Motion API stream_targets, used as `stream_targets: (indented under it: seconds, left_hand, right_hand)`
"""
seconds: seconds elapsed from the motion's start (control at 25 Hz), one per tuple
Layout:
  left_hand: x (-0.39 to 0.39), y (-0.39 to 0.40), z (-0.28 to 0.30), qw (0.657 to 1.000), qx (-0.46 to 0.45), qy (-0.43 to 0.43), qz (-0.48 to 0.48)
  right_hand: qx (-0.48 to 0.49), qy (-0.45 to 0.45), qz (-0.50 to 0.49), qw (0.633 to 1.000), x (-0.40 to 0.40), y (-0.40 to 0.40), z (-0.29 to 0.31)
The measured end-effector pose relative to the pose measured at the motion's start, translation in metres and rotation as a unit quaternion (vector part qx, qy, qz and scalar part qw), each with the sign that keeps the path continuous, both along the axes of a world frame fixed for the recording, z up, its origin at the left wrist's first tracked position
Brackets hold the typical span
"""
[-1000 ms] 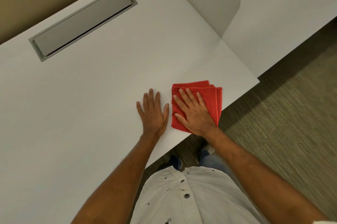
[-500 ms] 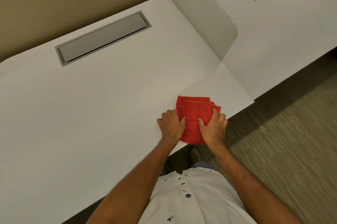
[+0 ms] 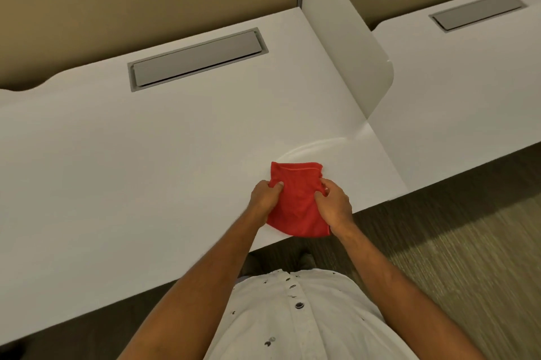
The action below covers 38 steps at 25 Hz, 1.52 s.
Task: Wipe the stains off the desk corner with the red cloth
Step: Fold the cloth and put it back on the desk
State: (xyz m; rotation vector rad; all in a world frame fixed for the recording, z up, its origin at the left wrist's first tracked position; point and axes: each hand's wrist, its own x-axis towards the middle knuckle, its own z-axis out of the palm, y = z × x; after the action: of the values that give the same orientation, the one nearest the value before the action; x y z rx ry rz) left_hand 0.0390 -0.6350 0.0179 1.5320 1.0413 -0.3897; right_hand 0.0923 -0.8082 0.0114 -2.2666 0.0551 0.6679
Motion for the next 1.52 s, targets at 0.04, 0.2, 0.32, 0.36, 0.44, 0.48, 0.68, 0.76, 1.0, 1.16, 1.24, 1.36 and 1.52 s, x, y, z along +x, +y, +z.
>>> stream_targets:
  seconds: [0.04, 0.2, 0.32, 0.36, 0.44, 0.48, 0.68, 0.76, 1.0, 1.16, 1.24, 1.36, 1.52]
  left_hand:
    - [-0.002, 0.002, 0.000, 1.000, -0.016, 0.004, 0.021]
    - [-0.009, 0.016, 0.008, 0.993, -0.022, -0.055, 0.102]
    - [-0.020, 0.038, 0.021, 0.981, 0.035, -0.104, 0.157]
    - [-0.024, 0.049, 0.026, 0.977, 0.058, -0.116, 0.171]
    - [-0.033, 0.078, 0.034, 0.967, 0.094, -0.140, 0.192]
    - [-0.037, 0.095, 0.038, 0.962, 0.109, -0.148, 0.200]
    - [-0.059, 0.202, 0.052, 0.941, 0.157, -0.180, 0.240]
    - [-0.071, 0.251, 0.057, 0.936, 0.163, -0.185, 0.252]
    - [-0.120, 0.409, 0.065, 0.938, 0.177, -0.168, 0.247]
    - [-0.135, 0.504, 0.064, 0.934, 0.197, -0.166, 0.248]
    - [-0.136, 0.545, 0.059, 0.933, 0.202, -0.163, 0.251]
    - [-0.130, 0.597, 0.052, 0.935, 0.200, -0.156, 0.248]
    - [-0.114, 0.661, 0.034, 0.935, 0.213, -0.149, 0.240]
  right_hand:
    - [0.008, 0.007, 0.004, 1.000, 0.003, 0.002, 0.004]
    - [0.050, -0.001, 0.032, 0.998, 0.017, 0.022, 0.022]
    - [0.106, 0.001, 0.059, 0.993, 0.027, 0.051, 0.034]
    - [0.128, 0.003, 0.070, 0.989, 0.030, 0.064, 0.039]
    - [0.159, 0.001, 0.092, 0.983, 0.034, 0.096, 0.048]
    - [0.168, -0.001, 0.103, 0.980, 0.036, 0.114, 0.052]
    - [0.190, -0.016, 0.145, 0.971, 0.032, 0.228, 0.066]
    - [0.192, -0.026, 0.159, 0.968, 0.024, 0.282, 0.070]
    - [0.194, -0.046, 0.213, 0.957, -0.009, 0.446, 0.079]
    - [0.179, -0.058, 0.238, 0.953, -0.024, 0.545, 0.078]
    - [0.161, -0.077, 0.254, 0.951, -0.028, 0.587, 0.074]
    - [0.130, -0.119, 0.282, 0.943, -0.030, 0.638, 0.065]
    - [0.090, -0.185, 0.320, 0.925, -0.022, 0.694, 0.052]
